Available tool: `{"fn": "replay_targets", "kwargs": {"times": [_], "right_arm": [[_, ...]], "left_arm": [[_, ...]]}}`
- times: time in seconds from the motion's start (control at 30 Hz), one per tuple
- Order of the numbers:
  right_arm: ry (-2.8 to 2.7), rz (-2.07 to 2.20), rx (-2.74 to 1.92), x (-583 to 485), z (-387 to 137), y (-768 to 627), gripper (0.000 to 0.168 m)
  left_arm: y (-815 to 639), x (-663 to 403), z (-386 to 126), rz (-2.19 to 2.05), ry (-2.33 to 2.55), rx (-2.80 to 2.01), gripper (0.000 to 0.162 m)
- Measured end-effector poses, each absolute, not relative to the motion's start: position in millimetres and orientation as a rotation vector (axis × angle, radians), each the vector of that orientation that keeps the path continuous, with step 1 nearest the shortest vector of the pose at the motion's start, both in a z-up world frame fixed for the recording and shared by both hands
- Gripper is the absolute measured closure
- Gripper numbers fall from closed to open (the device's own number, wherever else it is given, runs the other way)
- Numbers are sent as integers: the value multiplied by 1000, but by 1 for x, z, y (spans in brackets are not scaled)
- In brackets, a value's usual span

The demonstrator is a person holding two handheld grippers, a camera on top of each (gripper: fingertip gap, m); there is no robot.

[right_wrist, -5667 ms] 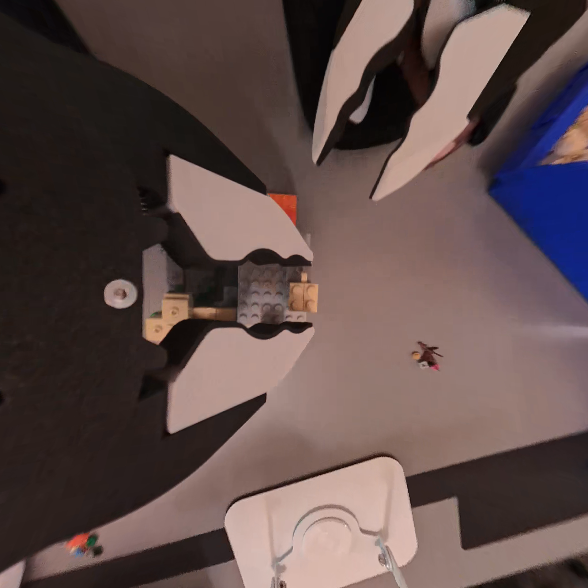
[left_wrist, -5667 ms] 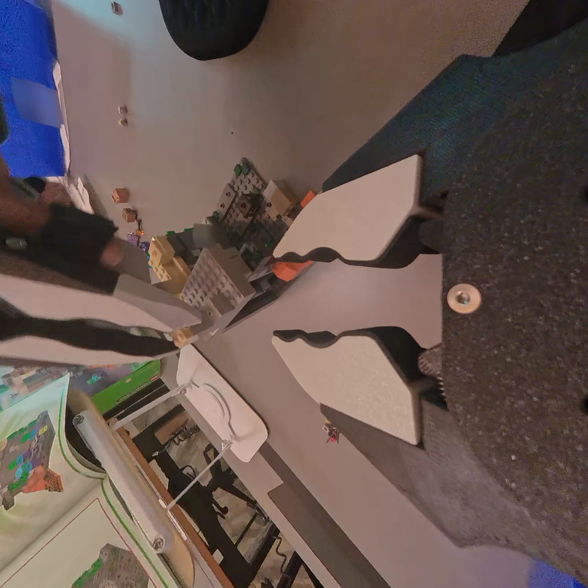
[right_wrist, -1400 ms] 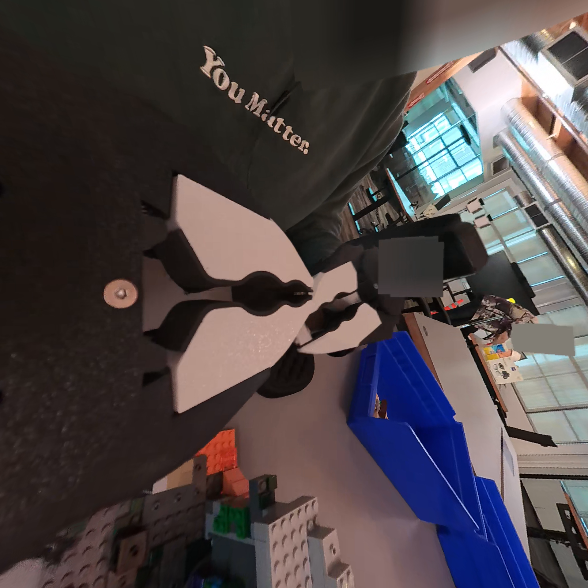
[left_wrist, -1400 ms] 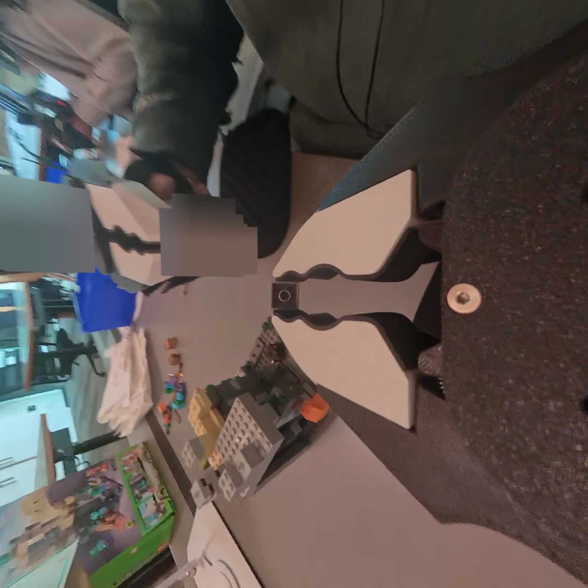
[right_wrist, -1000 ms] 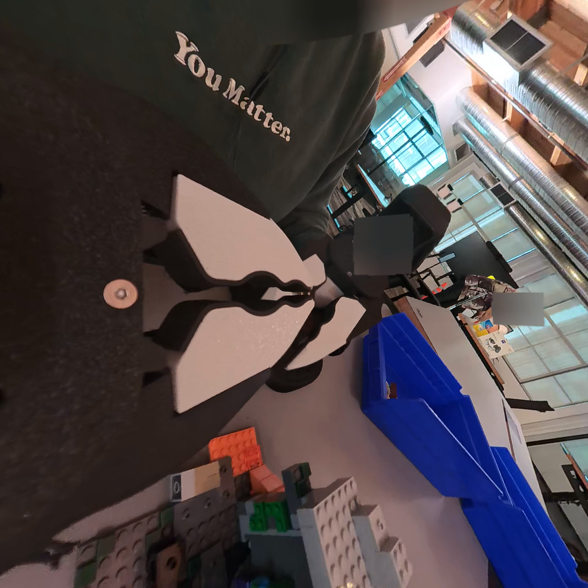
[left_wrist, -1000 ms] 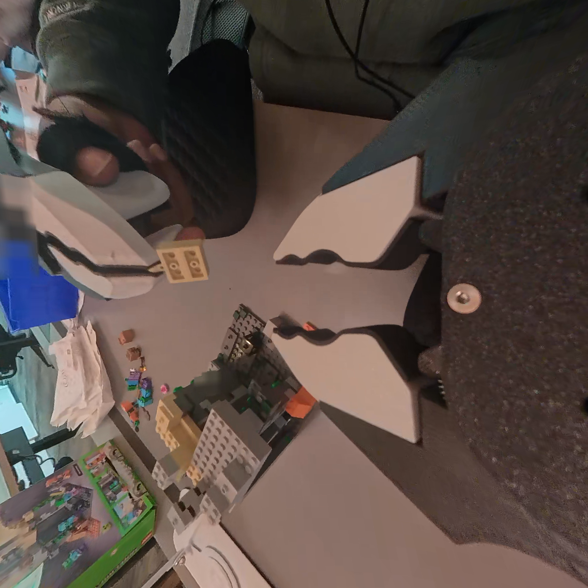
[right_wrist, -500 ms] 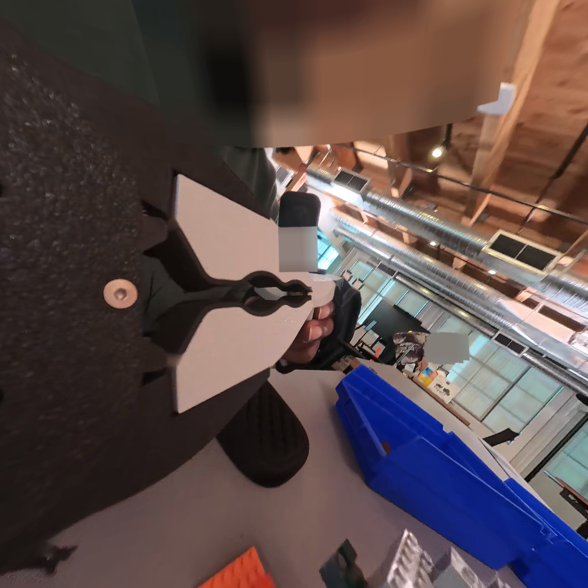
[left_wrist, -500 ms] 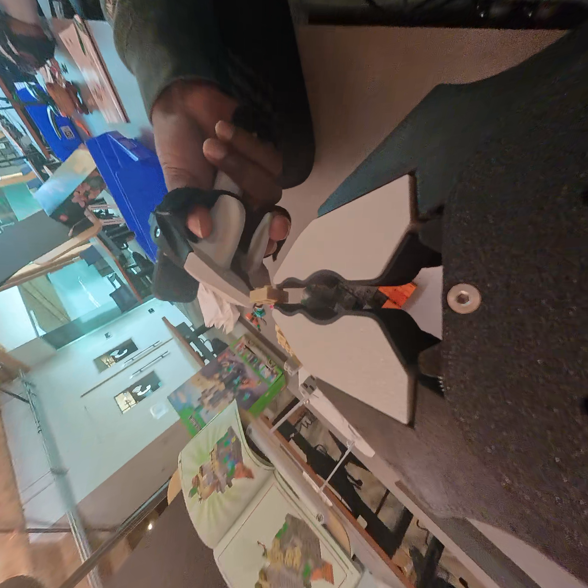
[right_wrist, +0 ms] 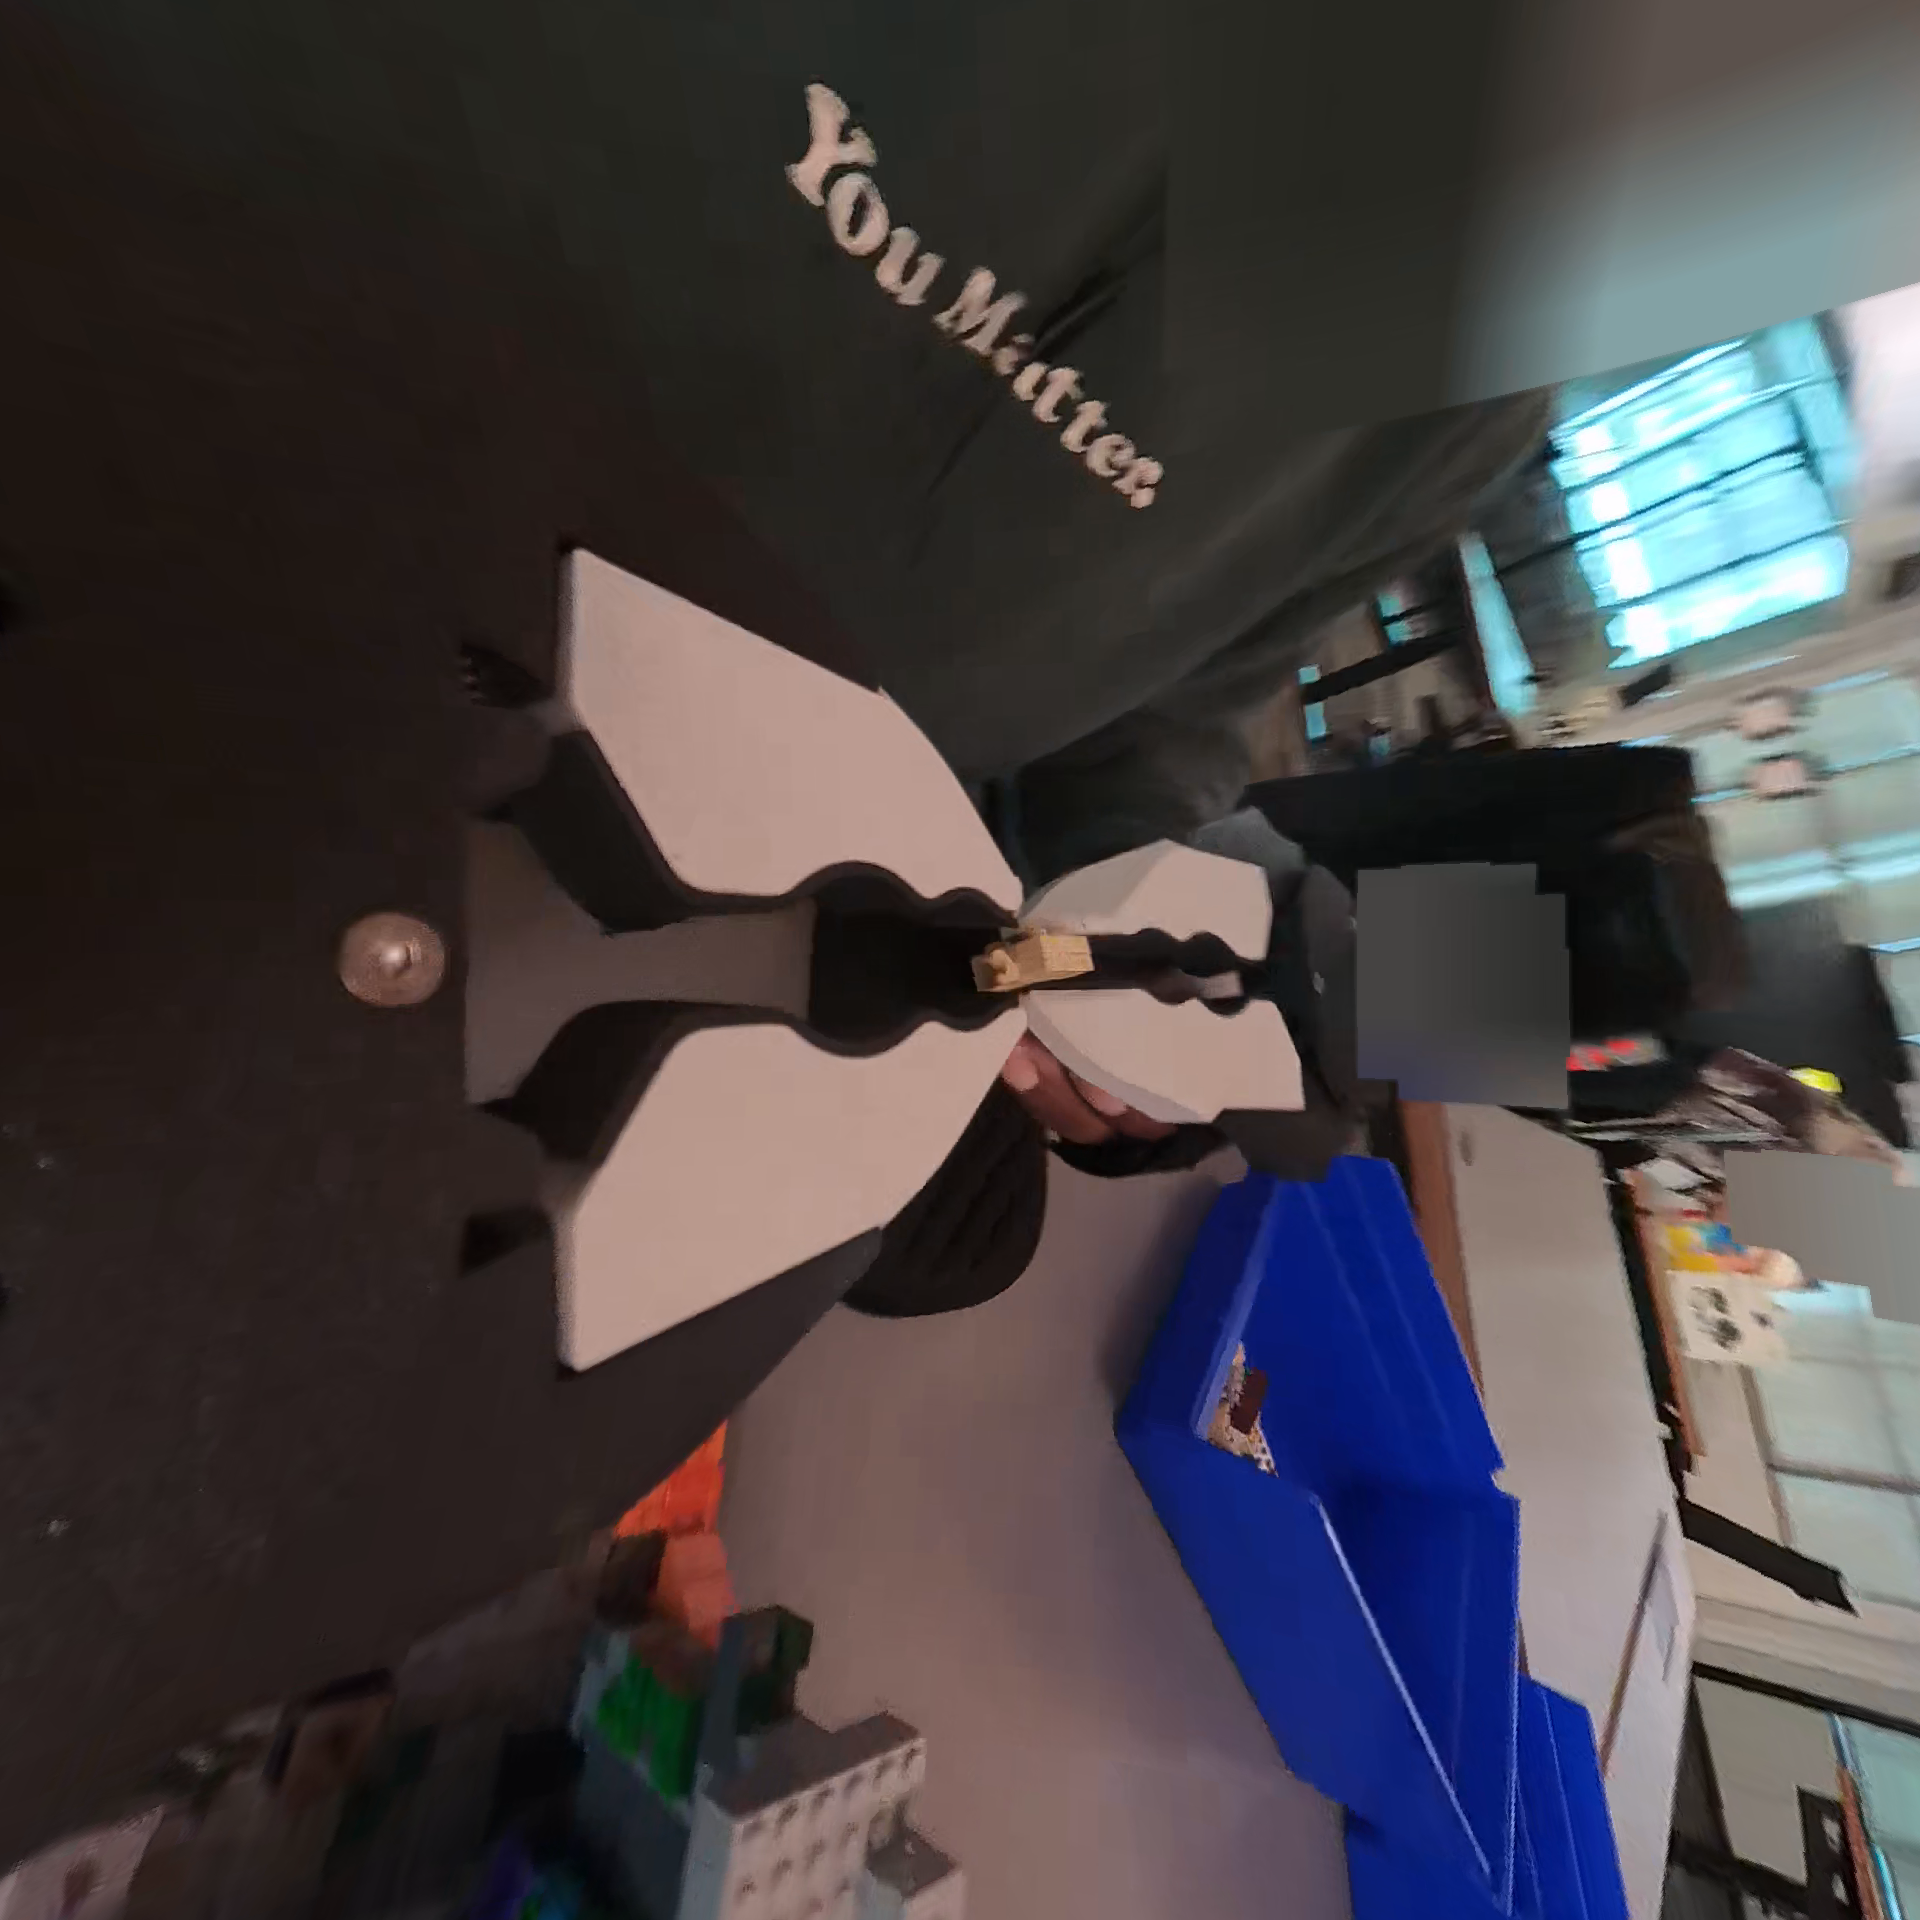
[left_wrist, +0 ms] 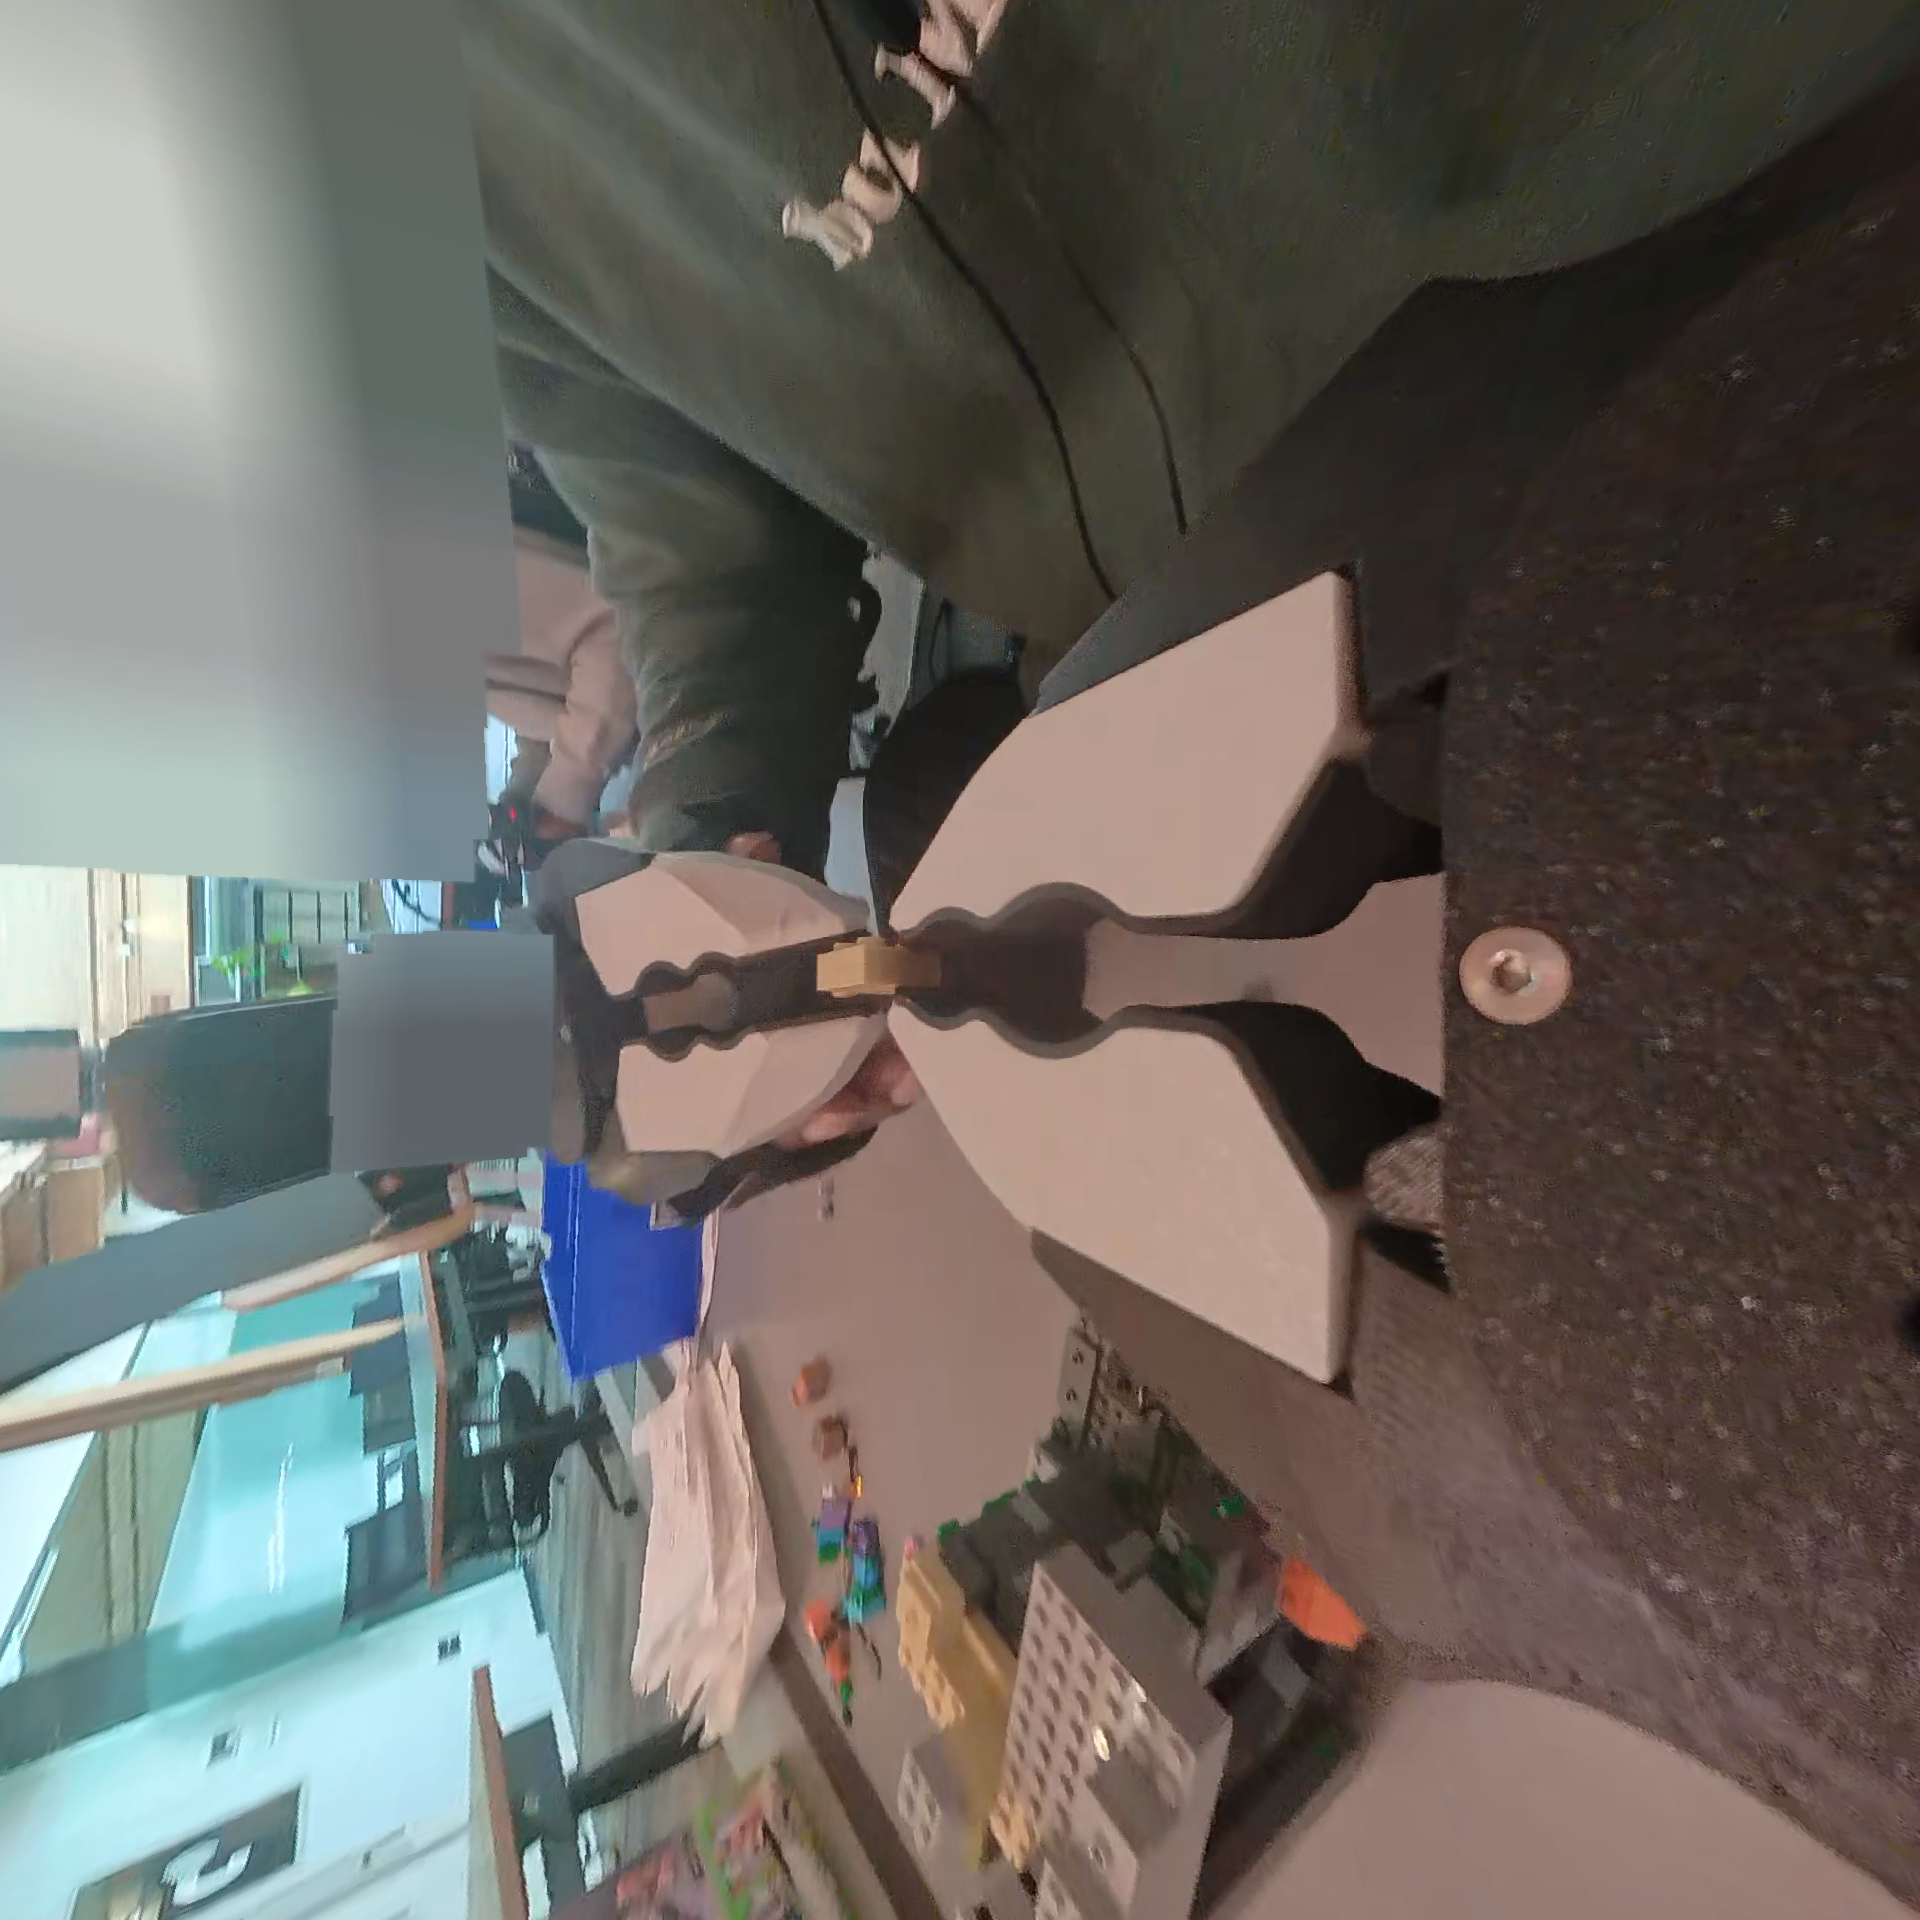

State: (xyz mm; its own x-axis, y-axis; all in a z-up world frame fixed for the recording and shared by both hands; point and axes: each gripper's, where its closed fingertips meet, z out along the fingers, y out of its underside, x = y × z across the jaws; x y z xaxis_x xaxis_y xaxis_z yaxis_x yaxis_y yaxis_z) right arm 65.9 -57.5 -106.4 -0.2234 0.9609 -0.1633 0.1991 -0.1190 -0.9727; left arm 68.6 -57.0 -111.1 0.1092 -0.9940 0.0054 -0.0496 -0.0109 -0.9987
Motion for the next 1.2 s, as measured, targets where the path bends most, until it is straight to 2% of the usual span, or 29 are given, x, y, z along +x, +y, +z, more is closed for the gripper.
{"fn": "replay_targets", "kwargs": {"times": [0.37,0.9,1.1,1.2], "right_arm": [[-1801,1095,-1203,64,-116,-75,161],[-1798,943,-1193,60,-117,-72,162],[-1664,577,-1103,56,-114,-51,163],[-1665,377,-999,55,-116,-47,163]], "left_arm": [[-73,69,-119,-1248,1307,-1292,155],[-72,62,-117,-1340,1268,-1338,154],[-56,60,-115,-1513,1006,-1501,133],[-54,61,-110,-1690,874,-1548,128]]}}
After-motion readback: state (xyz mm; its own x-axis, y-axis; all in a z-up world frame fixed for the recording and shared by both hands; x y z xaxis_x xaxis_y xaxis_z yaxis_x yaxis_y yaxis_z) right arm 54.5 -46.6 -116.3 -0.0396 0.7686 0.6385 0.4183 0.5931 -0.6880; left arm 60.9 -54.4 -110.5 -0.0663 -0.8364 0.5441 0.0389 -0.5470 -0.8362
